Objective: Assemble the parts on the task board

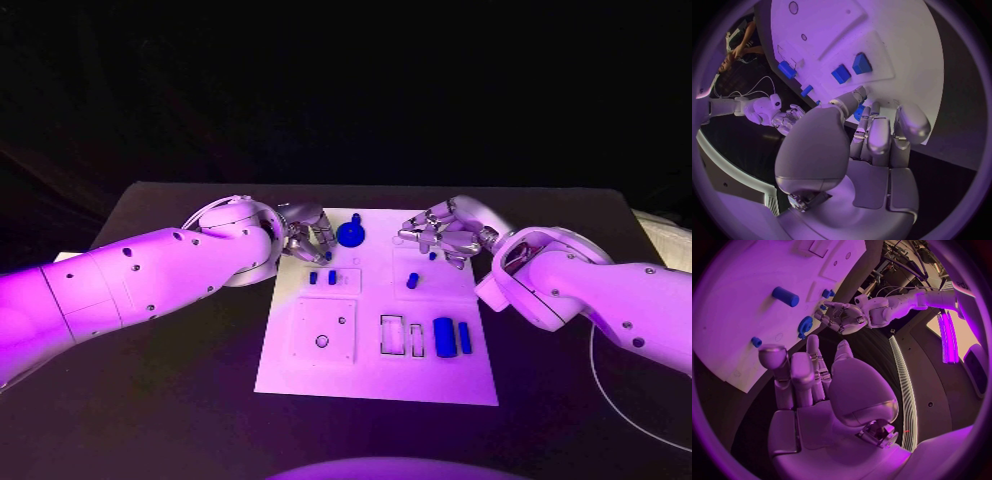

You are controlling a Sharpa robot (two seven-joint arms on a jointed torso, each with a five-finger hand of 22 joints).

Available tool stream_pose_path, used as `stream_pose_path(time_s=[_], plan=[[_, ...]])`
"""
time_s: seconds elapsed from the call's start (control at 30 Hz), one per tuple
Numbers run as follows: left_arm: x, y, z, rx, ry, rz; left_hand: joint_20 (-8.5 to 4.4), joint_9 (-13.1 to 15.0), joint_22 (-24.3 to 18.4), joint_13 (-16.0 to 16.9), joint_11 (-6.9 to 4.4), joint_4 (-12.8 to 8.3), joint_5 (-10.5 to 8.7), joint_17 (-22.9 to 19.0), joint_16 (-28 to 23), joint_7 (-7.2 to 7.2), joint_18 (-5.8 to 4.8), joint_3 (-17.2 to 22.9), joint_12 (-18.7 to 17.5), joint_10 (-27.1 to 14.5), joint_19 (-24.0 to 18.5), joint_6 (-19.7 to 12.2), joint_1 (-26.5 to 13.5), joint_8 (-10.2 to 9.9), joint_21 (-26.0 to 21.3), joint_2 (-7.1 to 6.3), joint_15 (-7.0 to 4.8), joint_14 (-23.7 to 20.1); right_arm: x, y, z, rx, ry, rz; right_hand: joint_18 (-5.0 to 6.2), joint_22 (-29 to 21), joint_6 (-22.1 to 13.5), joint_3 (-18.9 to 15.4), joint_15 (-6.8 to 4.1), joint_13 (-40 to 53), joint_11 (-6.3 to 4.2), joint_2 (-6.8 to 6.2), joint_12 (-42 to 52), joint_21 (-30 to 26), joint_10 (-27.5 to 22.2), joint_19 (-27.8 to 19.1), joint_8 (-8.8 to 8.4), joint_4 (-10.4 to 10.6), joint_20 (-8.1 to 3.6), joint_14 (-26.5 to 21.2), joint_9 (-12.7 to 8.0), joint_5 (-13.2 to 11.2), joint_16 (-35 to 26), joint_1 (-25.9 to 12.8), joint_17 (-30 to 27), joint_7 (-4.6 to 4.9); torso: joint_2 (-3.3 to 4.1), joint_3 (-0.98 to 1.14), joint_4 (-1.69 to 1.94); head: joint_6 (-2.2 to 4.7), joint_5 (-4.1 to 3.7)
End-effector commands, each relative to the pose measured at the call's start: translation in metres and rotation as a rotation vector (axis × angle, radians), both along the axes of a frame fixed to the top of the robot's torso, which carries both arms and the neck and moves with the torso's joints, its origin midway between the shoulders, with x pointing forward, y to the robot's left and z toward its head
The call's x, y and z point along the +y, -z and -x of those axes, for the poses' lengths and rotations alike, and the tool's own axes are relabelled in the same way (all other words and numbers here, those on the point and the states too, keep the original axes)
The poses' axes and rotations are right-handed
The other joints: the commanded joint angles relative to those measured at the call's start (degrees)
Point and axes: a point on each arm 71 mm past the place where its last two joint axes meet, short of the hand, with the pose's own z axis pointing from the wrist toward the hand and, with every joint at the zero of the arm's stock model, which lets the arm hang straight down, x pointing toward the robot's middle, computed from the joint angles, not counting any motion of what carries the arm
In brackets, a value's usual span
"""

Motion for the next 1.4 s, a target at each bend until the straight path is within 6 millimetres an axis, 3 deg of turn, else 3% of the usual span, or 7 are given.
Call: stream_pose_path(time_s=[0.03, 0.5, 0.6, 0.7, 0.8, 1.03, 1.4], plan=[[0.006, 0.001, -0.001, -0.009, -0.021, 0.001, 0.25, 0.02, 0.06, 0.19, -0.18, -0.08, 0.02, -0.04, 0.12, 0.03, 0.62, -0.17, 0.45, -0.22, -0.04, -0.45, 0.39, 0.11, -0.12, 0.33, 0.37, 0.24, -0.001, 0.001, 0.000, 0.004, -0.001, 0.003, 0.45, -0.18, 0.11, -0.36, 0.02, -0.31, -0.03, 0.01, -0.36, -0.40, -0.34, -0.21, 0.15, -0.06, 0.03, -0.33, 0.02, 0.23, -0.29, 0.72, -0.11, 0.47, -0.02, 0.02, 0.04, 0.04, 0.13], [0.037, 0.003, -0.003, 0.019, -0.078, -0.010, 0.29, 0.39, 0.30, 0.34, -0.30, -0.78, 0.07, -0.30, 0.37, 0.07, 0.58, 0.78, 1.20, 0.84, 0.23, 1.57, 1.00, 1.10, 0.07, 0.95, 0.32, 0.22, -0.013, 0.003, -0.004, 0.009, 0.024, 0.033, 0.44, -0.40, 1.01, -0.38, -0.01, -3.92, -0.02, 0.57, -3.68, -0.75, -1.36, 0.44, 0.74, -0.51, -0.03, -0.24, 0.15, 0.33, -2.11, 2.49, -1.59, 0.41, -0.09, 0.05, -0.07, 0.42, 0.24], [0.043, -0.001, -0.005, -0.020, -0.100, 0.052, 0.10, 0.62, 0.58, 0.60, -0.78, -0.77, 0.08, -0.11, 0.66, 0.31, 0.55, 1.73, 2.28, 3.30, 0.40, 3.33, 0.91, 1.85, 0.35, 1.48, 0.01, 0.29, -0.020, 0.003, -0.008, -0.008, 0.030, 0.072, 0.49, -0.61, 1.84, 1.75, -0.34, -7.18, -0.29, 0.88, -7.37, -0.98, -2.09, 0.68, 1.12, -3.97, -0.27, -0.34, 0.18, 0.33, -3.70, 8.61, -3.17, 0.18, -0.11, -0.05, 0.16, 0.40, 0.04], [0.052, -0.007, -0.004, -0.018, -0.148, 0.242, -0.37, 1.08, 0.10, 1.16, -1.55, -1.00, 0.06, 1.00, 1.37, 0.31, 0.70, 3.50, 4.28, 7.99, 0.14, 6.68, 1.06, 3.29, -0.32, 2.23, -0.58, 0.41, -0.027, 0.002, -0.013, -0.022, 0.015, 0.148, 0.37, -0.14, 3.55, 5.28, -0.64, -12.02, -0.58, 0.67, -12.83, -0.70, -1.55, 1.18, 1.73, -8.93, -0.79, -0.15, 0.29, 0.21, -4.13, 17.14, -3.60, -0.13, -0.02, 0.05, -0.07, 0.56, 0.37], [0.061, -0.013, -0.003, 0.014, -0.216, 0.502, -0.64, 1.28, -1.94, 1.61, -2.00, -0.75, 0.06, -0.49, 0.57, 0.30, 1.18, 3.63, 5.48, 10.44, -0.84, 8.41, 0.33, 3.95, -2.86, 2.31, -0.87, -0.18, -0.032, -0.001, -0.016, -0.032, -0.006, 0.231, 0.15, 0.90, 5.59, 7.26, -0.68, -17.28, -0.80, -0.52, -18.03, 0.06, 0.43, 1.62, 1.86, -10.62, -0.91, 0.44, 0.11, 1.31, -2.66, 19.73, -2.22, -0.69, 0.05, 0.15, -0.16, 0.98, 0.20], [0.081, -0.011, 0.007, 0.285, -0.442, 1.205, -0.42, 0.40, -15.66, 1.78, -1.65, 0.01, 0.91, -17.00, -9.66, 0.78, 4.15, 1.88, 6.22, 9.55, -9.22, 6.50, -1.80, 2.38, -20.51, 2.10, -0.36, -8.19, -0.034, -0.005, -0.017, -0.144, -0.057, 0.527, -0.17, 2.94, 7.37, 8.09, -0.64, -22.12, -0.83, -2.24, -22.17, 1.59, 1.49, 2.39, 1.61, -10.19, -0.81, 1.38, 0.05, -1.98, 0.35, 18.77, 0.46, -1.65, 0.06, 0.07, -0.06, 1.63, -1.43], [0.086, -0.012, 0.020, 0.379, -0.458, 1.440, 0.15, 0.53, -19.41, 2.30, -1.45, 0.78, 1.50, -20.36, -10.96, 0.93, 4.95, -1.58, 8.20, 9.05, -12.45, 6.73, -3.46, 2.55, -25.67, 2.44, -0.09, -10.48, -0.021, -0.003, -0.018, -0.250, -0.071, 0.769, -0.11, 2.62, 5.17, 8.56, -0.08, -26.89, -0.27, -4.69, -25.63, 1.44, 0.56, 2.34, -0.60, -8.39, -0.41, 1.71, -0.20, -5.00, 0.65, 17.02, 0.29, -2.38, 0.06, -0.04, -0.15, 1.82, -2.10]])
